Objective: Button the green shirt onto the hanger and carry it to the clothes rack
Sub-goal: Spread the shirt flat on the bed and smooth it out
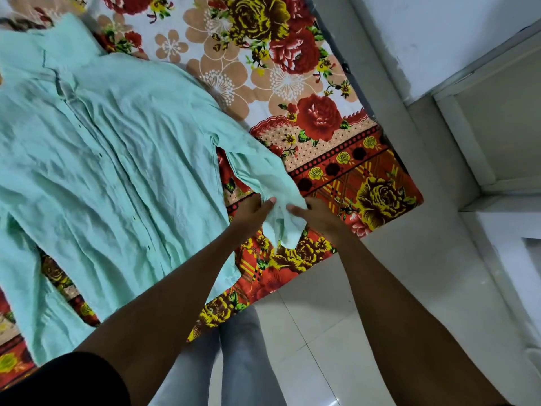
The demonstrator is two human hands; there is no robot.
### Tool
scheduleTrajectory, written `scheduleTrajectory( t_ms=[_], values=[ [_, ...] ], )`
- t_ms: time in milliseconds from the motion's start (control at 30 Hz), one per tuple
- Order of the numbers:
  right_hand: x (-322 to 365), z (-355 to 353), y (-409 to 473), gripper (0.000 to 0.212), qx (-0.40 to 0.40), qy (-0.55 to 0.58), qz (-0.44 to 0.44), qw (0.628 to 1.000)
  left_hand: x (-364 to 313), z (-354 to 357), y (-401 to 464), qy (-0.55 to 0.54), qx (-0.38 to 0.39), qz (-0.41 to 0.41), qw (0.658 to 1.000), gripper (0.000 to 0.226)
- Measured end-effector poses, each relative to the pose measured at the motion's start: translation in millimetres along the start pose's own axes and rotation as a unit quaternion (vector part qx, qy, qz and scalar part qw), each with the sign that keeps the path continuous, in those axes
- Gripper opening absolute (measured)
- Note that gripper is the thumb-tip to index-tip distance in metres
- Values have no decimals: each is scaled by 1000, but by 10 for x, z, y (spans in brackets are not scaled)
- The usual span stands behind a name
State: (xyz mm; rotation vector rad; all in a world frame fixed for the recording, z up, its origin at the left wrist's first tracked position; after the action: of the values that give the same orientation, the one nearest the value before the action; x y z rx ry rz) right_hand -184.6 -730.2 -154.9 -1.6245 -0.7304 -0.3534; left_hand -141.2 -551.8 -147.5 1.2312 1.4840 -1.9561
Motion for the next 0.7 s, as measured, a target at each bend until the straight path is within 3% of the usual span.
scheduleTrajectory(
  t_ms=[67, 167, 267, 367, 467, 533, 567, 633, 700],
  values=[
    [75, -106, -41, 22, -53, 42, -23, 997, 19, -57, 44, 64, -19, 23, 998, 44],
    [267, -253, -4, 25, -153, -71, -80, 982, 60, -36, 94, 49, -48, 15, 998, 48],
    [276, -340, 60, 31, -218, -199, -88, 951, 262, 141, 84, -64, -56, -106, 991, 44],
    [28, -296, 96, 48, -190, -320, -18, 928, 486, 314, -64, -82, -1, -252, 964, 47],
    [48, -159, -82, 52, -261, -481, -17, 837, 522, 193, -167, -40, -22, -262, 964, 29],
    [270, 148, -274, 45, -304, -496, -115, 805, 545, -8, -228, -69, -85, -207, 972, 21],
    [347, 374, -342, 39, -292, -469, -173, 815, 558, -137, -300, -95, -123, -169, 973, 17],
    [345, 852, -391, 24, -193, -381, -232, 874, 604, -425, -527, -107, -203, -94, 969, 8],
    [220, 1292, -359, 38, -95, -342, -217, 910, 639, -722, -815, -31, -277, -41, 960, 9]
  ],
)
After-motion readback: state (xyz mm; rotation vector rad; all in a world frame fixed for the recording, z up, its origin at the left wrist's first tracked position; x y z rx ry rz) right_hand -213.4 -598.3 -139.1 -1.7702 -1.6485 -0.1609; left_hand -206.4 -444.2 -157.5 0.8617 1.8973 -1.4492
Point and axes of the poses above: each hand's wrist, its own y-axis towards the middle knuckle, its own z-axis out of the palm, x = y × z, the point moved 8 cm from there along y, towards the middle knuckle, and after that the axes turned 8 degrees about -y, right-handed, at the moved point
